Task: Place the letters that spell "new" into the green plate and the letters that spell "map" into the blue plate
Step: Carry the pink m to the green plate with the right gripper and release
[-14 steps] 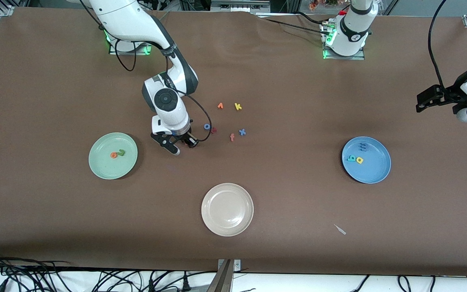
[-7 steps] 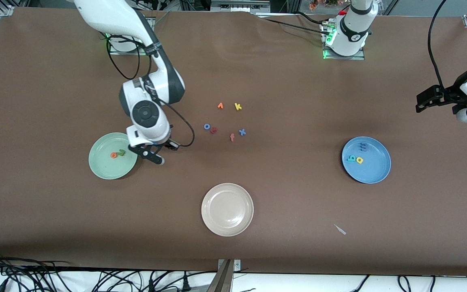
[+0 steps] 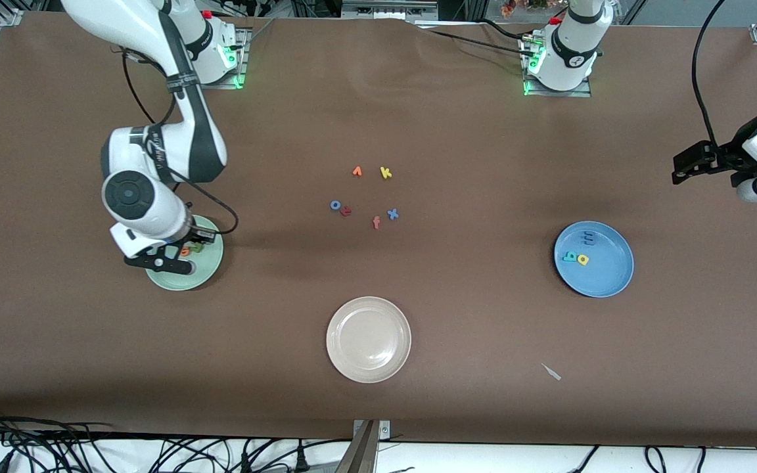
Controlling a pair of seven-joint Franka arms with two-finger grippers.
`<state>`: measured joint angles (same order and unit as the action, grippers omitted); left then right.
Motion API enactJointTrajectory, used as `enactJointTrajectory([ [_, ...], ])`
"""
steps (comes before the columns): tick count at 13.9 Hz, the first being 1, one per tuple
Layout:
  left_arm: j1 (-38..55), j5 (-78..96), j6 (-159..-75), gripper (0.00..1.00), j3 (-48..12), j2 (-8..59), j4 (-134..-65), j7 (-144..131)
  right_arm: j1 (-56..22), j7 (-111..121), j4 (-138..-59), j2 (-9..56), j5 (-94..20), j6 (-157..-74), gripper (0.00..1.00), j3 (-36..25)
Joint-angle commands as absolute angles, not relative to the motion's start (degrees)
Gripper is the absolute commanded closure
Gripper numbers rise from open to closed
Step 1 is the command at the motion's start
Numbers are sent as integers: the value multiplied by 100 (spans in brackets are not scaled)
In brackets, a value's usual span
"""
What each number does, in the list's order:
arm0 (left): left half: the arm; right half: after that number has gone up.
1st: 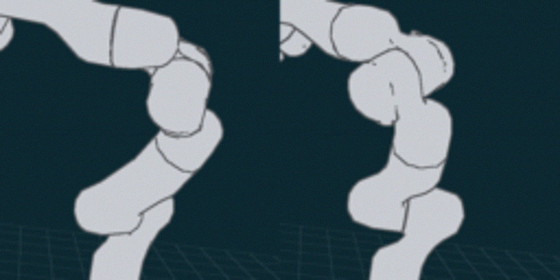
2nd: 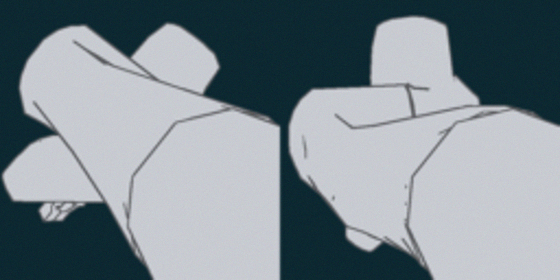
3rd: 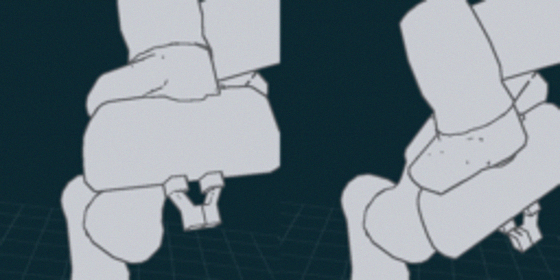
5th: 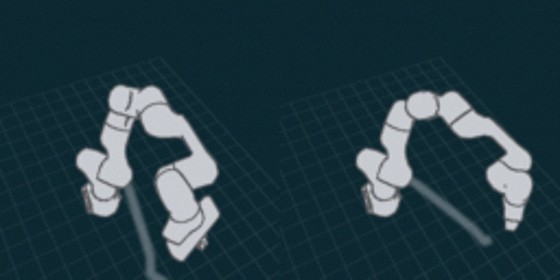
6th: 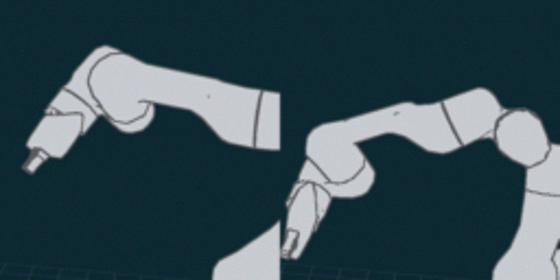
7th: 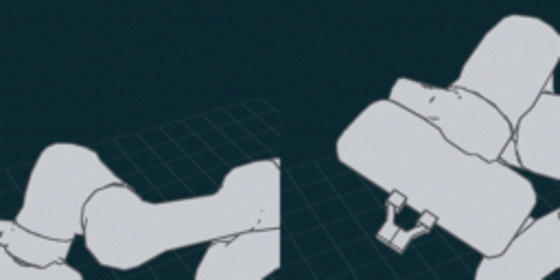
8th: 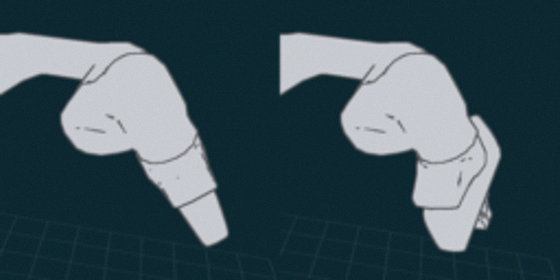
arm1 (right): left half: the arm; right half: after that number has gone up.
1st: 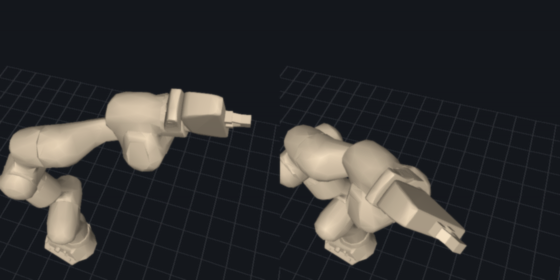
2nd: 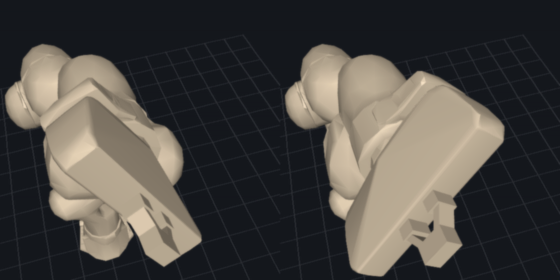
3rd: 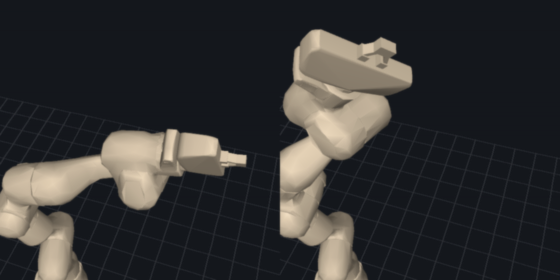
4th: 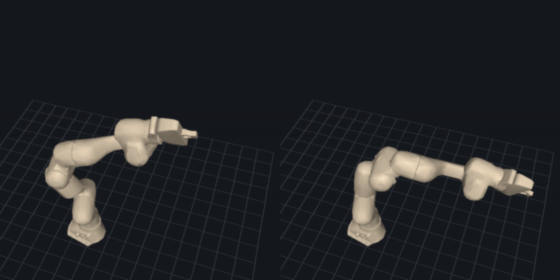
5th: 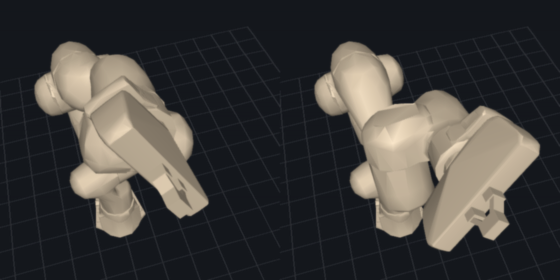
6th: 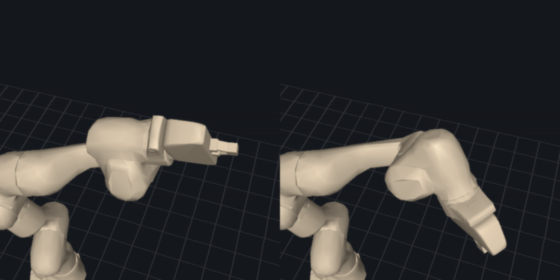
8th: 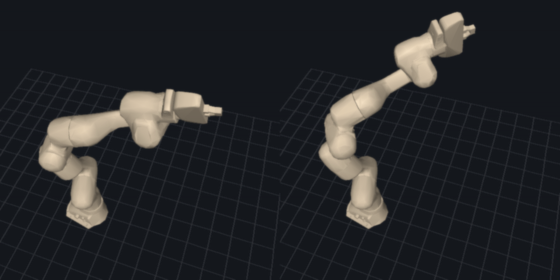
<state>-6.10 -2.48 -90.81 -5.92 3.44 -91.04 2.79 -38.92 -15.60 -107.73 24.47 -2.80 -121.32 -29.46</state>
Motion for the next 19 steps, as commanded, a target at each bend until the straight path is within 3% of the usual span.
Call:
enactJointTrajectory([
  [1,-589,-88,-9106,0,-554,343,-9088,352,-3920,-1275,-11345,2180,-474,-12619,79,-2979],
  [2,-589,-88,-9132,0,-554,343,-9088,352,-3911,-1240,-11381,2188,-518,-12708,64,-2979],
  [4,-589,-88,-9132,0,-554,343,-9088,352,-3824,-1161,-11373,2188,-519,-12709,50,-2979],
  [9,-589,-88,-9132,0,-554,343,-9097,352,-3700,-993,-11216,2188,-615,-12630,28,-2979],
  [11,-589,-88,-9132,0,-554,343,-9097,352,-3700,-1002,-11023,2110,-615,-12359,21,-2979],
  [16,-589,-88,-9132,0,-554,378,-9097,352,-3709,-976,-10117,1882,-607,-11269,17,-2962],
  [19,-580,-88,-9132,0,-554,378,-9097,352,-3709,-406,-9906,1495,-589,-10847,2,-2979],
])
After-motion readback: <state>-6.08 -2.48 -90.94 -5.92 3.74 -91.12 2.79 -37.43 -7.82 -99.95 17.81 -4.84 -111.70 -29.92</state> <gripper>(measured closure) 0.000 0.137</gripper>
